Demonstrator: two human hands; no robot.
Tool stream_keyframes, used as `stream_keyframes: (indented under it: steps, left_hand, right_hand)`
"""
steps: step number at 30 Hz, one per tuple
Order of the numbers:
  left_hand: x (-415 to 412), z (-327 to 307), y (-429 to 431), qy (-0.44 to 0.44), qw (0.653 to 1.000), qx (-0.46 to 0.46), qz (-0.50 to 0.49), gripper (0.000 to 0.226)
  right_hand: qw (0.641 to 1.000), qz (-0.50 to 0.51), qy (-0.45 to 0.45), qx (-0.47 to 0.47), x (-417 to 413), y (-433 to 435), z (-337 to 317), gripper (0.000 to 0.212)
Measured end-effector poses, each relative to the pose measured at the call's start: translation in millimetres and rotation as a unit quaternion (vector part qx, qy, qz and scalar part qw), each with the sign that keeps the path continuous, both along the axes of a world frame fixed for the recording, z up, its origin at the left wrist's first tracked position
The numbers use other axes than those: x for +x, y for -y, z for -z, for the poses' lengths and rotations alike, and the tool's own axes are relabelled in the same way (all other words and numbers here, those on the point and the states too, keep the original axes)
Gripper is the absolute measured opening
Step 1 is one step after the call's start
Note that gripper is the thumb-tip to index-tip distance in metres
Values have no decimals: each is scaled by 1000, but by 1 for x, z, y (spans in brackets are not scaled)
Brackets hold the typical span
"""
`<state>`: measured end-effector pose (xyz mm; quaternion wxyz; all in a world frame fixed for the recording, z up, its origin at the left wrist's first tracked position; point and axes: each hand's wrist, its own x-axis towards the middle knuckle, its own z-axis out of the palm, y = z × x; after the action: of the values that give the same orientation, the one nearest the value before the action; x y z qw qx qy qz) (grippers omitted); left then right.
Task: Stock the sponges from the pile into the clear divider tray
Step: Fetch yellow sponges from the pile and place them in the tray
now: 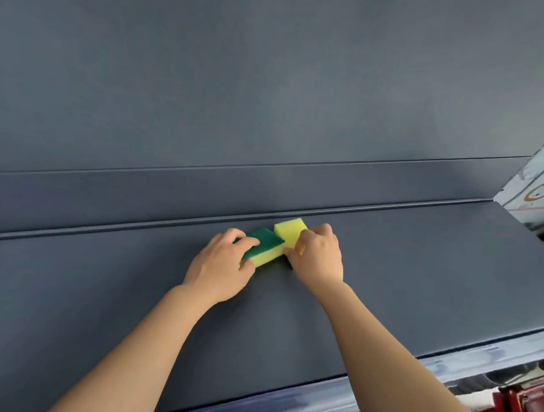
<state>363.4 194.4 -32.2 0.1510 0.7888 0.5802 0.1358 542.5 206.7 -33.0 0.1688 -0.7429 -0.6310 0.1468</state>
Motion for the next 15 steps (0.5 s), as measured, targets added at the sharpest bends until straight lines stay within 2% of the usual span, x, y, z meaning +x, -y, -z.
stream_keyframes:
  steps: [3,7,12,15]
  left_hand:
    - [-4,-5,7,69,996,15,-61,35]
    - [-11,-15,21,121,975,27,-187,23]
    - [-29,-21,36,165,953,40,-252,25]
    - [-43,-23,48,228,935,48,-269,22]
  right_hand:
    - [999,18,-46,-21,-2,-1,3,28]
    - [997,12,-21,-74,-7,-4,-1,58]
    - [994,-13,6,-105,-22,1,-3,65]
    - [990,-42,-91,-95,-37,6,-7,66]
